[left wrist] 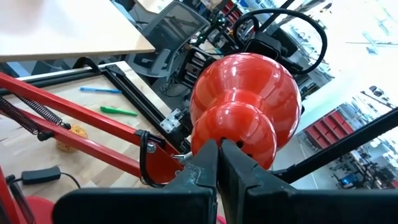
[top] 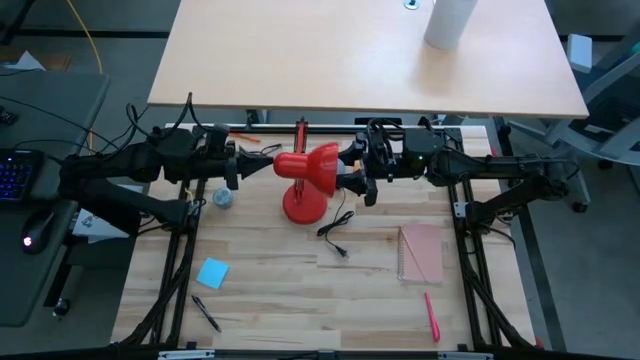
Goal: Screw lightbulb
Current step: Insert the lightbulb into the lamp
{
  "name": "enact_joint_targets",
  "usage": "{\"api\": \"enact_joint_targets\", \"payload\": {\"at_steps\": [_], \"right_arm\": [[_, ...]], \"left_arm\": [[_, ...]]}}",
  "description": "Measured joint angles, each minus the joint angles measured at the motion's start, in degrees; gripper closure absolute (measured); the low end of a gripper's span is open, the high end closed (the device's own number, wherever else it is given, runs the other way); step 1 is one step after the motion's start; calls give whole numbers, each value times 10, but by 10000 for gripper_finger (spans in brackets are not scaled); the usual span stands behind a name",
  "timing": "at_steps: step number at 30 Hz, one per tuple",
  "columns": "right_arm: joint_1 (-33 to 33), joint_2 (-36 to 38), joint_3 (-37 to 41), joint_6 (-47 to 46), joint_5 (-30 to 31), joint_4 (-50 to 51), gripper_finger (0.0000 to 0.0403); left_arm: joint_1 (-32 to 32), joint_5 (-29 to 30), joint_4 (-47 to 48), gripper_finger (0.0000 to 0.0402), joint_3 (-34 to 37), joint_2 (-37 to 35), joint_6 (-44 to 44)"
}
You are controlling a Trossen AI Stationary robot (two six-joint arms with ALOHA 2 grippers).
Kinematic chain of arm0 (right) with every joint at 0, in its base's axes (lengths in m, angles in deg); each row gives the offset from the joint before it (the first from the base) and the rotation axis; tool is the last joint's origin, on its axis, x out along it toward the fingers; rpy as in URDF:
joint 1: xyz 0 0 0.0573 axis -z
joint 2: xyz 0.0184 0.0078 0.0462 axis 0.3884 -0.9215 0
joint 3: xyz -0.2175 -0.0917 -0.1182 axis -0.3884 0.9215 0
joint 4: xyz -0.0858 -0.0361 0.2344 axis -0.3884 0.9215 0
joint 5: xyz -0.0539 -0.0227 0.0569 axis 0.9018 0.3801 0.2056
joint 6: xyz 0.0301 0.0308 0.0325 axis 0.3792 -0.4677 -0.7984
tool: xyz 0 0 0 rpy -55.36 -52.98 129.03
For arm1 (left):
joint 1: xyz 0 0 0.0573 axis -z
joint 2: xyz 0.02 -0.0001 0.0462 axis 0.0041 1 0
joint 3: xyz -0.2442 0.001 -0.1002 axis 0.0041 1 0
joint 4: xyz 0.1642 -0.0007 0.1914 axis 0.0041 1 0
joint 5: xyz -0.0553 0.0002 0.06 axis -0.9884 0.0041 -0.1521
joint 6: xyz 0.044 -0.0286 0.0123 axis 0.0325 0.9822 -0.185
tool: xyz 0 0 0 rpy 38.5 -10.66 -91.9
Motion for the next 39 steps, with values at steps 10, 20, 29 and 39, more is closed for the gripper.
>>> {"api": "enact_joint_targets", "payload": {"at_steps": [10, 20, 29, 39], "right_arm": [[0, -5, 0, 2, -8, -8, 149], [0, -17, 0, -29, -21, -17, 149], [-1, -15, 0, -58, -3, -17, 149], [-2, -8, 0, -54, -8, 7, 149]], "left_arm": [[0, -22, -8, 402, 0, 14, -10], [0, -27, -13, 402, -1, 24, -19], [0, 7, -40, 402, 0, 32, -1], [23, 6, -57, 401, 0, 38, 1]]}}
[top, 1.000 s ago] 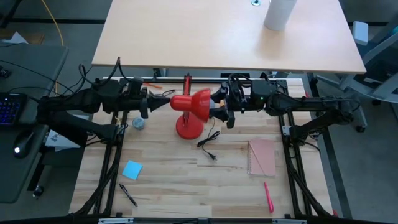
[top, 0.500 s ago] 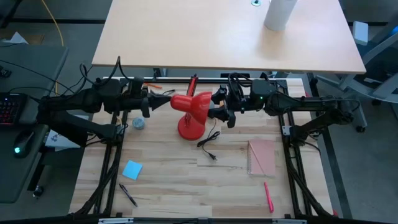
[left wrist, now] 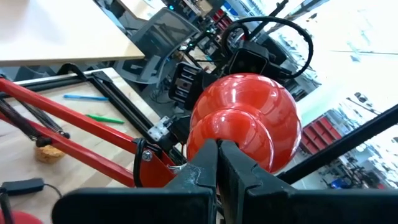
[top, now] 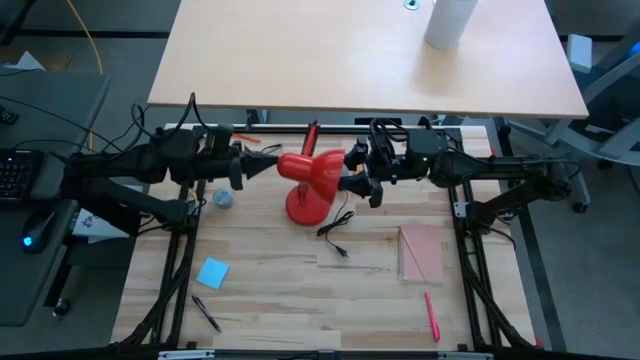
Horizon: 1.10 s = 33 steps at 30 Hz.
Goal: Screw lightbulb
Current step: Insert the lightbulb into the lamp
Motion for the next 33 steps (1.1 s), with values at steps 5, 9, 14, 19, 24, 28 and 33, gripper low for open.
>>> {"api": "enact_joint_targets", "payload": {"at_steps": [5, 9, 14, 19, 24, 28, 33], "right_arm": [[-1, 1, -1, -1, -5, 0, 149], [-1, 1, -1, -3, -7, 3, 149], [-1, 1, -1, -8, -5, 5, 149], [-1, 1, -1, -26, 2, 6, 149], [-6, 1, -1, -66, 9, 6, 149], [-7, 1, -1, -108, 11, 2, 149], [-7, -1, -1, -188, 10, -6, 149]], "left_arm": [[17, 0, -8, 401, 0, 0, 7], [27, 0, -10, 401, 0, 0, 18], [28, 4, -10, 401, 0, 2, 19], [29, 14, -10, 401, 0, 2, 19], [29, 31, -11, 402, 0, 2, -3], [29, 44, -11, 402, 0, 3, -23], [30, 67, -13, 402, -1, 5, -60]]}}
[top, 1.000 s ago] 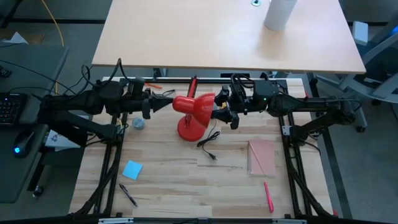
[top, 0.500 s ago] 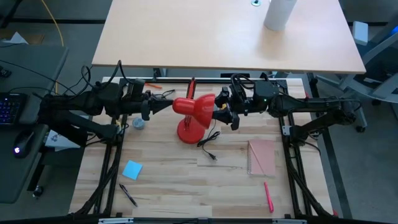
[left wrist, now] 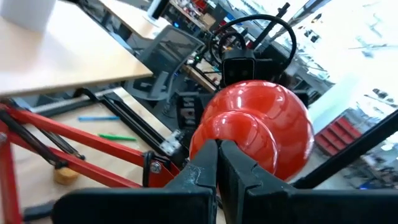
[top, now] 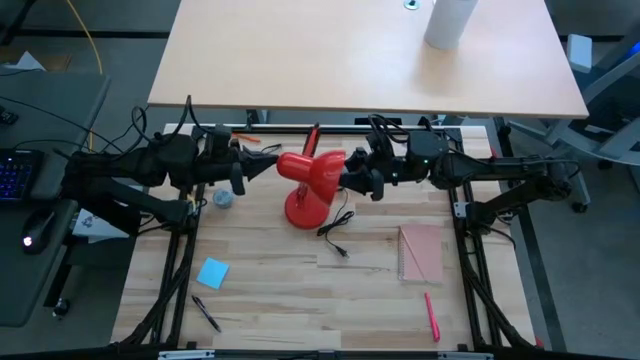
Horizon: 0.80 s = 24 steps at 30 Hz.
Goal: Screw lightbulb
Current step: Insert the lightbulb into the lamp
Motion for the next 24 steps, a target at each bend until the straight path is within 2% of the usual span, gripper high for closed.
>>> {"api": "enact_joint_targets", "payload": {"at_steps": [9, 19, 24], "right_arm": [[1, -1, 1, -172, -12, -16, 149], [-5, -1, 1, -341, 71, -30, 149], [-5, -2, 1, -409, 104, -47, 149]], "left_arm": [[1, 37, -5, 402, -1, 10, -89], [0, 117, -37, 401, 0, 18, -216], [0, 150, -40, 401, 1, 20, -225]]}}
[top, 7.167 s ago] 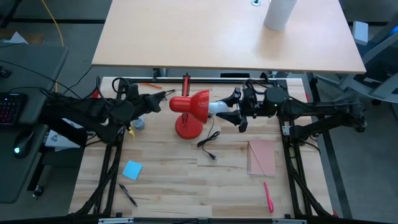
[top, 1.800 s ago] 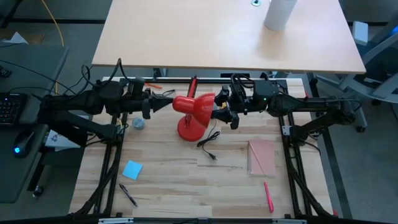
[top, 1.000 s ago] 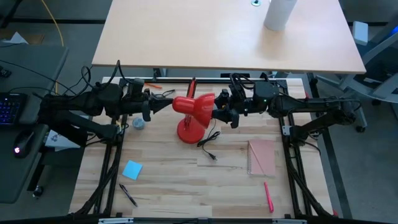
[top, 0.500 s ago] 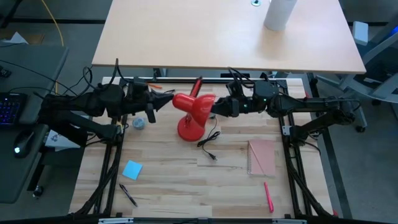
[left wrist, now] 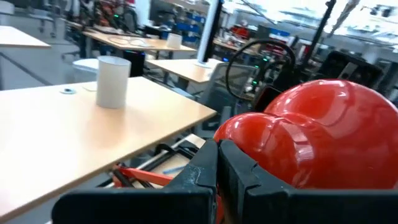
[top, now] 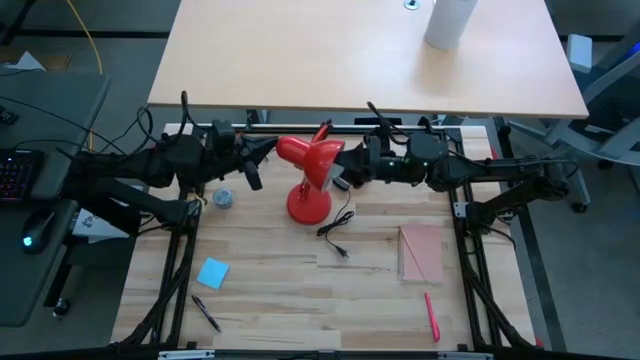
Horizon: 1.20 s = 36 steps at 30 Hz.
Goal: Screw lightbulb
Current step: Insert the lightbulb into the lamp
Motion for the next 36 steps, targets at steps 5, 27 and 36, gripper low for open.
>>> {"api": "enact_joint_targets", "payload": {"at_steps": [5, 27, 36], "right_arm": [[-5, 0, 0, -21, 12, -3, 149], [-21, 1, 0, -11, 24, -4, 148], [-21, 1, 0, -7, 24, -6, 122]], "left_arm": [[0, 16, -6, 401, 0, 3, -3], [1, 20, -20, 401, 1, 3, 16], [1, 18, -29, 401, 1, 3, 16]]}}
